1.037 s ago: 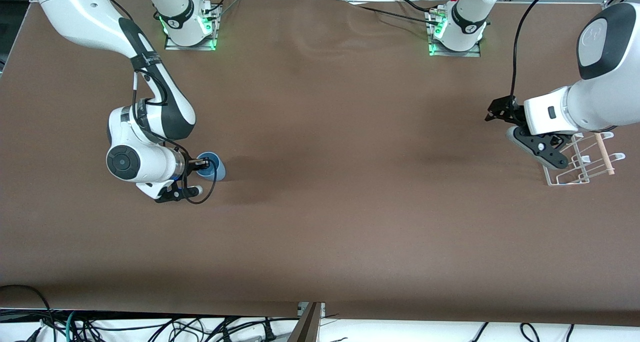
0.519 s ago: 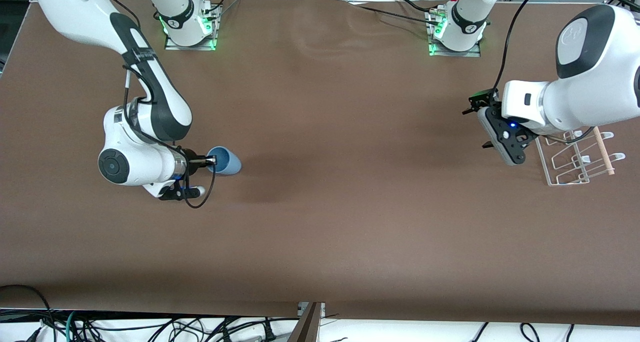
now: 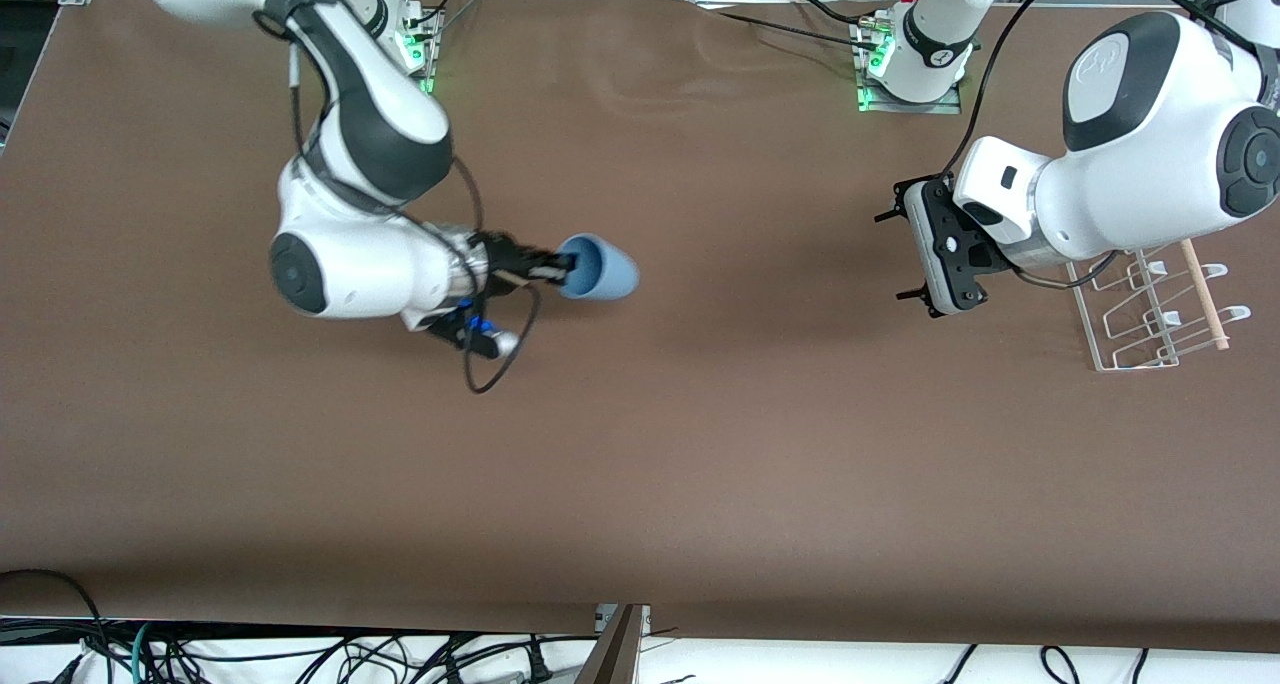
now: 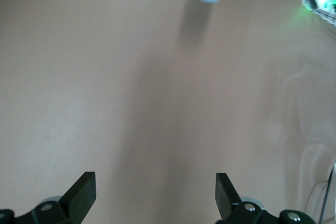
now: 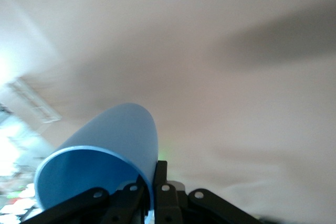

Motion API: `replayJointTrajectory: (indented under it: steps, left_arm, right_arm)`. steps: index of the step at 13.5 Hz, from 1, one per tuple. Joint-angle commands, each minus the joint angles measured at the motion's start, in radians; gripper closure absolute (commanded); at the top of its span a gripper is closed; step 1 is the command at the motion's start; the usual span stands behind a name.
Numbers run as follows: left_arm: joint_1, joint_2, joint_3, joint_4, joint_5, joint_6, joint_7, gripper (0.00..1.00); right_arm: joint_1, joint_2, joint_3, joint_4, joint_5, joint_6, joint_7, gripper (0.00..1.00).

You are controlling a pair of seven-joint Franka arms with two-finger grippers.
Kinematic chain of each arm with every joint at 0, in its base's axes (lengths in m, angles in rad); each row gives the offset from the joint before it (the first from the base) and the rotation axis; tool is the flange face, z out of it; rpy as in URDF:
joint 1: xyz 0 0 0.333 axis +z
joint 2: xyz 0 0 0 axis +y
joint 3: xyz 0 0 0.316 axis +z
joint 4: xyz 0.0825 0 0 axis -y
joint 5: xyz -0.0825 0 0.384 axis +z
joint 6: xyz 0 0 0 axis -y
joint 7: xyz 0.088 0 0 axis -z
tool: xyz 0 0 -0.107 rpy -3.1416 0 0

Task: Transfer cup to left arm and place on rack
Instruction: 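Lift the cup with the right gripper while the left gripper approaches it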

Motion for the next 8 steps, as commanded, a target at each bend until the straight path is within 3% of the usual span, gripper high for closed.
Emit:
replayJointTrajectory:
  steps: [1,5,8]
  left_arm:
    - [0.009,0.013,-0.023,-0.009,-0.043,0.027,0.127,0.0]
    - [0.009,0.015,-0.068,-0.009,-0.043,0.089,0.277,0.0]
    - [0.013,0.012,-0.121,-0.009,-0.044,0.112,0.3,0.0]
  right_arm:
    - [0.075,0.01,-0.001,0.071,0.168,0.077,0.192,1.0]
    - [0.19,0.018,-0.001,0.111,0.222,0.265,0.455,1.0]
    - [0.215,0.026,-0.002,0.113,0.221,0.322,0.509,1.0]
